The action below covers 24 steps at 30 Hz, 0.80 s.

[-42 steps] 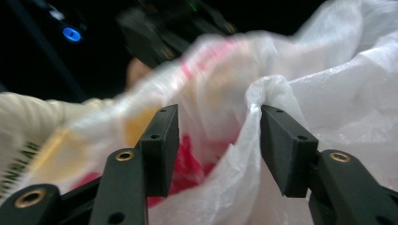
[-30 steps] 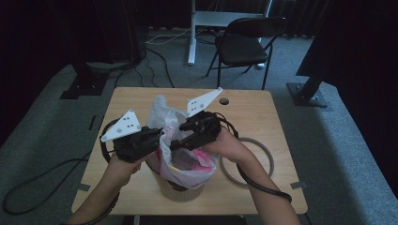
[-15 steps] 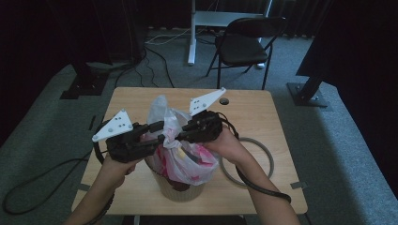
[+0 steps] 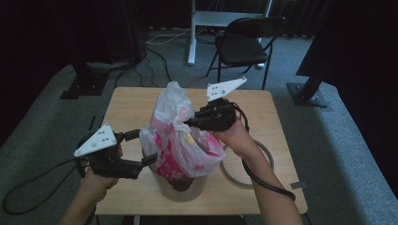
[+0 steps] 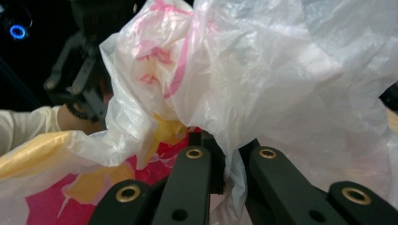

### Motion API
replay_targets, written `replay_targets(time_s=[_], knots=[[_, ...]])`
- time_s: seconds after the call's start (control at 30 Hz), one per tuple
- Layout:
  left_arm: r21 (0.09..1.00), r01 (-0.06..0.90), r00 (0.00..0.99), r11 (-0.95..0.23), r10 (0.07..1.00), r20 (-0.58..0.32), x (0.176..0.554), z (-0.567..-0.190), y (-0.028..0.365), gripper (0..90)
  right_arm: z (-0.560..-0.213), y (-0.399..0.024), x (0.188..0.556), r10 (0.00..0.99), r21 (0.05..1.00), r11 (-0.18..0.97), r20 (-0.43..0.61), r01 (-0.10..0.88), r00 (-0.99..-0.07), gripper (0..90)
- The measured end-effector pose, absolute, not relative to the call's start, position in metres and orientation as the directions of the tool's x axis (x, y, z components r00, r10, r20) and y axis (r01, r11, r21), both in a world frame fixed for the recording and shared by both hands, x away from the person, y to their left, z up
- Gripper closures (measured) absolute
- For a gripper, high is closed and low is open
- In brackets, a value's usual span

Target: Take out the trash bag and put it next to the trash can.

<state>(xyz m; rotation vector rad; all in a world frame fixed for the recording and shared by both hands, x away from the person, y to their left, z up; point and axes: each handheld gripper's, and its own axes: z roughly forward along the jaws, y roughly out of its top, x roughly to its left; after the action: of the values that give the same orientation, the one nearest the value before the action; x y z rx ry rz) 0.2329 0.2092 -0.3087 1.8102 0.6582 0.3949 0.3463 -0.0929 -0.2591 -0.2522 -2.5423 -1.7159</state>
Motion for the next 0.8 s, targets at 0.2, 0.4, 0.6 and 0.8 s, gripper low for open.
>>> replay_targets(time_s=[0.2, 0.4, 0.6, 0.8], knots=[[0.929, 0.286, 0.788, -0.236, 0.610, -0.088, 0.224, -0.332, 0.224, 0.7, -0.248, -0.098, 0.345, 0.102, 0.923, 0.352, 0.128, 0.156, -0.987, 89.1], [0.934, 0.307, 0.778, -0.184, 0.613, -0.135, 0.218, -0.358, 0.238, 0.8, -0.240, -0.099, 0.346, 0.113, 0.929, 0.340, 0.115, 0.147, -0.987, 89.1], [0.915, 0.333, 0.718, -0.229, 0.691, -0.088, 0.214, -0.390, 0.238, 0.8, -0.233, -0.101, 0.348, 0.122, 0.930, 0.338, 0.110, 0.145, -0.986, 89.1], [0.895, 0.359, 0.667, -0.264, 0.744, -0.048, 0.212, -0.422, 0.233, 0.7, -0.229, -0.105, 0.351, 0.130, 0.935, 0.323, 0.112, 0.149, -0.985, 89.0]])
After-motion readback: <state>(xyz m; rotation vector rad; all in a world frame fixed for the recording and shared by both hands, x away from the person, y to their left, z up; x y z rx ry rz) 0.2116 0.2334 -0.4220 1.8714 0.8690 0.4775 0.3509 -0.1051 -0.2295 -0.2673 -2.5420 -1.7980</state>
